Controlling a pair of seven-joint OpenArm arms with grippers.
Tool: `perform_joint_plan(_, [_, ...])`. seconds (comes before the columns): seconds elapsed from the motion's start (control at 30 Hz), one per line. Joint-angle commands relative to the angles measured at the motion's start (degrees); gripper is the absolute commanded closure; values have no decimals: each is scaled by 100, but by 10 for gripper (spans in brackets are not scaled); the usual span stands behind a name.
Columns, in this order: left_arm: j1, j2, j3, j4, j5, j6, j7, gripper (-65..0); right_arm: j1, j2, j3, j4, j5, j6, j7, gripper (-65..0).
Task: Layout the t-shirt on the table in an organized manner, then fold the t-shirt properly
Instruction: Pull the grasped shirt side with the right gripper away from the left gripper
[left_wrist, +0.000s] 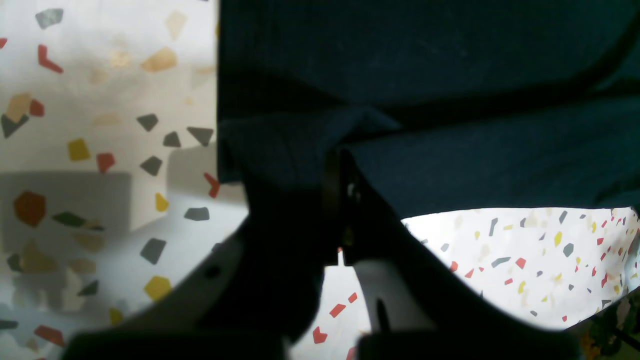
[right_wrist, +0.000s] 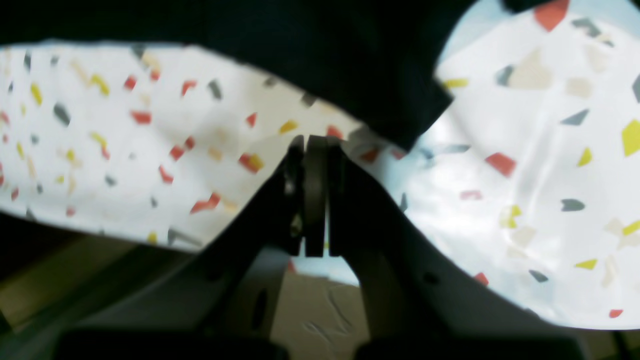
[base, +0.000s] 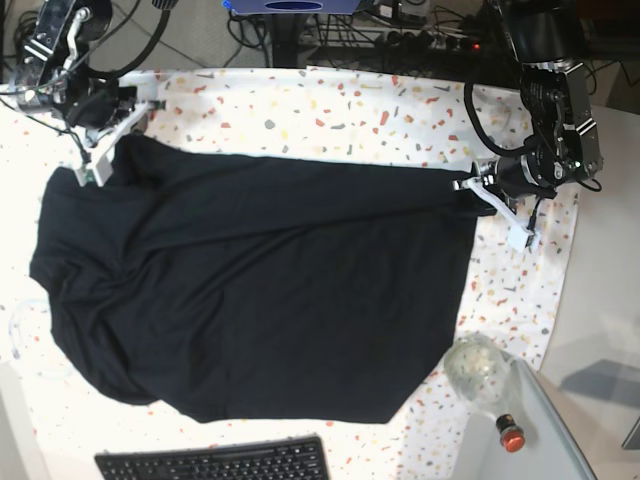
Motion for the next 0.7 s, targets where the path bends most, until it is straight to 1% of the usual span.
perform_joint_plan(0.0, [-65, -77, -19, 94, -71, -19, -66, 0, 16, -24, -39, 183, 70, 155, -38, 0])
perform_joint_plan(0.07, [-65, -77, -19, 94, -71, -19, -66, 0, -72, -51, -65, 403, 70, 278, -214, 0])
perform_joint_plan(0.17, [-65, -77, -19, 94, -71, -19, -66, 0, -186, -121, -162, 622, 53, 199, -275, 0])
perform_joint_plan(0.23, [-65, -77, -19, 94, -71, -19, -66, 0, -230, -121, -171, 640, 53, -91, -170, 0])
perform_joint_plan(0.3, [-65, -77, -19, 94, -71, -19, -66, 0, -318, -103, -179, 640, 44, -373, 191, 0])
perform_joint_plan(0.37, [-65, -77, -19, 94, -71, -19, -66, 0, -388, -103, -215, 640, 35, -531, 577, -5])
perform_joint_plan(0.43, [-65, -77, -19, 94, -71, -19, -66, 0, -423, -95, -223, 614, 35, -619, 982, -188])
perform_joint_plan(0.47, [-65, -77, -19, 94, -71, -19, -66, 0, -423, -95, -223, 605, 26, -645, 1149, -261])
perform_joint_plan(0.5, [-65, -77, -19, 94, -71, -19, -66, 0, -415, -86, -206, 587, 26, -654, 1307, -320])
perform_joint_plan(0.53, [-65, -77, -19, 94, -71, -19, -66, 0, -397, -86, -197, 517, 26, -654, 1448, -356])
perform_joint_plan(0.57, [-65, -86, -19, 94, -71, -19, -66, 0, -371, -59, -215, 429, 26, -654, 1544, -363])
perform_joint_plan(0.67, [-65, -121, -19, 94, -71, -19, -66, 0, -169, 187, -232, -11, 26, -654, 1659, -338])
